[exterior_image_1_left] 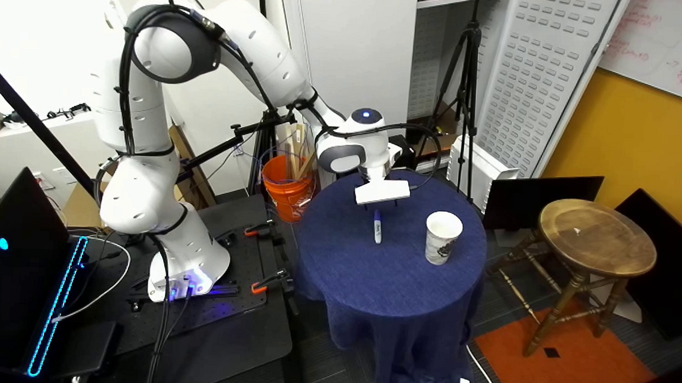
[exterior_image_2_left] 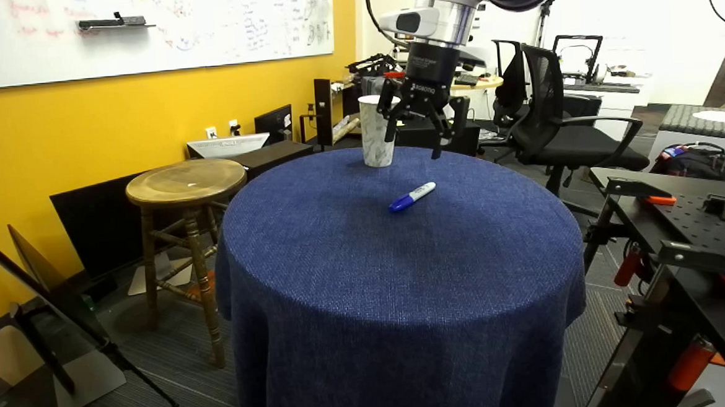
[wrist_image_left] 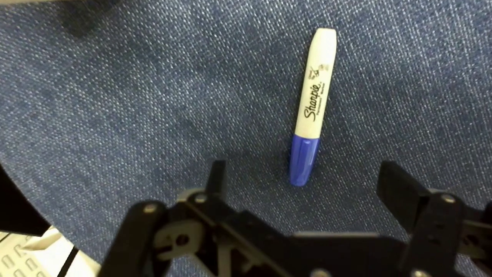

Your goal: Pick the marker and put it in the cup

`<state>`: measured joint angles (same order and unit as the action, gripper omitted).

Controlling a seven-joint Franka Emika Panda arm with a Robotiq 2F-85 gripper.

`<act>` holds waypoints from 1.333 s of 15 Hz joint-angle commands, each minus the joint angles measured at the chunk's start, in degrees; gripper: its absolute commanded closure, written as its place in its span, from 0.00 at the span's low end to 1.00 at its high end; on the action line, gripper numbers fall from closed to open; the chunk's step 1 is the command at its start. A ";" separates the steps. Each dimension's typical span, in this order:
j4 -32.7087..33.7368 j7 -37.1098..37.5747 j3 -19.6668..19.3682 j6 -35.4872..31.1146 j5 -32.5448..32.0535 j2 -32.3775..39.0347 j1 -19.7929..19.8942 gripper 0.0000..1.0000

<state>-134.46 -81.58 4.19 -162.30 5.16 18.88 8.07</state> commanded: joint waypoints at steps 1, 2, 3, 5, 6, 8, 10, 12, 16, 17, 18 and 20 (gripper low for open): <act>2.48 -0.70 4.08 -1.32 2.47 3.63 3.72 0.00; 2.83 -0.74 4.77 -1.40 2.62 4.32 4.43 0.00; 3.16 -0.78 5.49 -1.12 2.92 4.81 5.29 0.00; 3.82 -0.10 6.08 -1.02 2.89 6.01 6.21 0.00; 4.11 0.42 5.95 -0.99 2.54 6.51 6.30 0.00; 4.77 1.41 5.74 -0.67 2.02 7.53 6.30 0.00; 5.27 2.91 5.25 -0.52 1.36 8.46 5.81 0.00; 5.49 4.37 4.58 -0.64 0.46 9.05 4.82 0.00; 5.42 10.36 2.08 -1.22 -3.30 9.52 1.84 0.00; 5.52 11.46 1.92 -0.98 -4.23 9.59 1.59 0.00; 5.48 13.00 1.26 -0.96 -5.57 9.52 0.89 0.00; 5.61 15.46 0.60 -0.63 -7.70 9.56 0.15 0.00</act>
<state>-129.64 -70.21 6.60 -162.33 0.40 28.05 10.16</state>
